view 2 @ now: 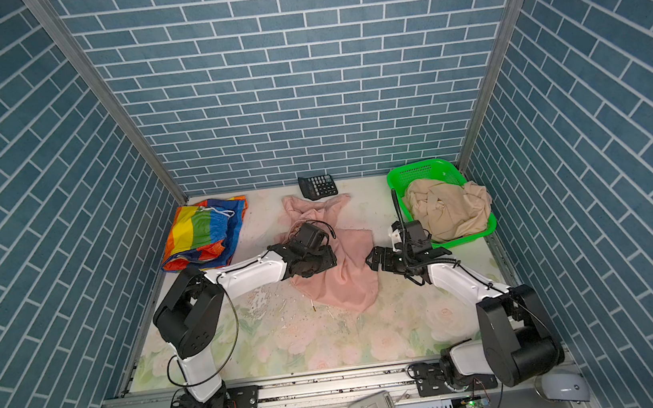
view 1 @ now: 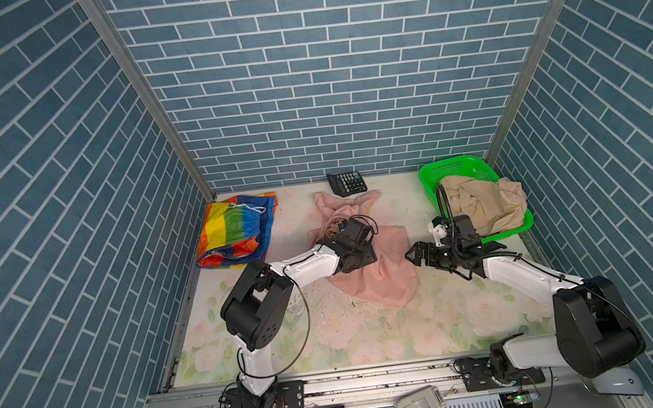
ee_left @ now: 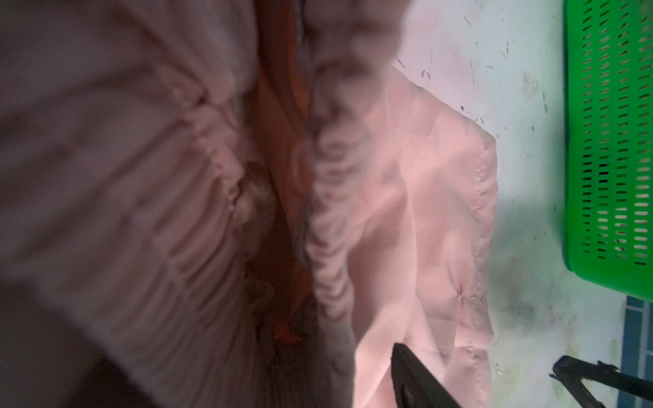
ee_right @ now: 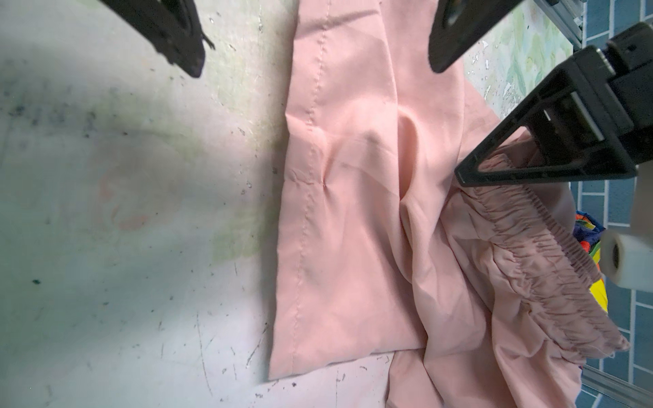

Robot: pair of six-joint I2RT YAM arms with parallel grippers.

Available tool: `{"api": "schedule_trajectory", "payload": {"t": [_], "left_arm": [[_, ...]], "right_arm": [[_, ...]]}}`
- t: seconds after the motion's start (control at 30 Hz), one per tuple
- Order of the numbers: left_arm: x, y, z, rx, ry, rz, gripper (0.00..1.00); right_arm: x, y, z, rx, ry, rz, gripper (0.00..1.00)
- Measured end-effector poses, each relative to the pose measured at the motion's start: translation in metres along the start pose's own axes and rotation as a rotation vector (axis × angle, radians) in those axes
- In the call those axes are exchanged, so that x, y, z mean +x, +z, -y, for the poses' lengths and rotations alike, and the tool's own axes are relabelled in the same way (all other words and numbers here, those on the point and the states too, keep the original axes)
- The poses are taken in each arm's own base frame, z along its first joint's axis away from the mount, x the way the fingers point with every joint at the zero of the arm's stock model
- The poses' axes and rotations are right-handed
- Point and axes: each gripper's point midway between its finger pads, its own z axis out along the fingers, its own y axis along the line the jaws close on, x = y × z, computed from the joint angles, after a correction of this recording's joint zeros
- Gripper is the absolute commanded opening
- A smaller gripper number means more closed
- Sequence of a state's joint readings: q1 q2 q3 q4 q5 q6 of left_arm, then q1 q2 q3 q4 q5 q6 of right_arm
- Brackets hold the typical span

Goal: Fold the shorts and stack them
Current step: 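Hold the pink waistband with left gripper while right gripper grasps the leg hem, then lift the pink shorts high by waistband and hem with both grippers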

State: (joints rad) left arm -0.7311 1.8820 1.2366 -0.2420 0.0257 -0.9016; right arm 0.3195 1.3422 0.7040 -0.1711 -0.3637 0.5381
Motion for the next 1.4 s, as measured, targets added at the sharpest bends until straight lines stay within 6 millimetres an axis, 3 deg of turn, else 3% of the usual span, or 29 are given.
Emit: {"api": "schedule_trajectory", "payload": {"t": [0.07,0.23,0.43,0.63,0.7,0.77,0.9,0.97,1.07,1.23,1.33,1.4], "left_arm": [[-0.004,0.002,-0.001,-0.006,0.002,0.008,0.47],[-0.014,0.003,-0.007,-0.014,-0.006,0.028,0.08],[-0.039,-0.011,0.001,0.001,0.018,0.061,0.0],[-0.093,-0.07,0.007,0.083,-0.012,0.189,0.0],[-0.109,-0.088,0.005,0.105,-0.026,0.232,0.0],[-0.119,-0.099,0.003,0.122,-0.039,0.258,0.0],[-0.131,-0.115,-0.008,0.14,-0.061,0.279,0.0],[-0.135,-0.12,-0.021,0.139,-0.083,0.282,0.0],[-0.148,-0.135,-0.055,0.128,-0.143,0.312,0.0],[-0.163,-0.16,-0.124,0.129,-0.292,0.381,0.0],[-0.152,-0.161,-0.153,0.127,-0.354,0.376,0.0],[-0.142,-0.157,-0.158,0.141,-0.365,0.352,0.0]], "right_arm": [[0.001,0.001,0.001,0.001,0.006,-0.003,0.99],[0.004,0.002,0.002,0.001,0.009,-0.005,0.99],[0.018,0.004,0.002,-0.018,0.007,-0.034,0.99],[0.05,0.008,0.001,-0.023,-0.012,-0.092,0.94],[0.059,0.014,0.0,-0.028,-0.009,-0.115,0.86],[0.064,0.025,-0.002,-0.036,0.0,-0.135,0.71],[0.058,0.048,-0.006,-0.053,0.024,-0.158,0.19],[0.051,0.056,-0.006,-0.042,0.042,-0.169,0.04],[0.017,0.063,-0.008,-0.024,0.049,-0.151,0.0],[-0.098,0.061,-0.002,0.03,0.045,0.001,0.0],[-0.148,0.053,0.002,0.078,0.005,0.068,0.0],[-0.161,0.052,0.003,0.107,-0.023,0.079,0.0]]}}
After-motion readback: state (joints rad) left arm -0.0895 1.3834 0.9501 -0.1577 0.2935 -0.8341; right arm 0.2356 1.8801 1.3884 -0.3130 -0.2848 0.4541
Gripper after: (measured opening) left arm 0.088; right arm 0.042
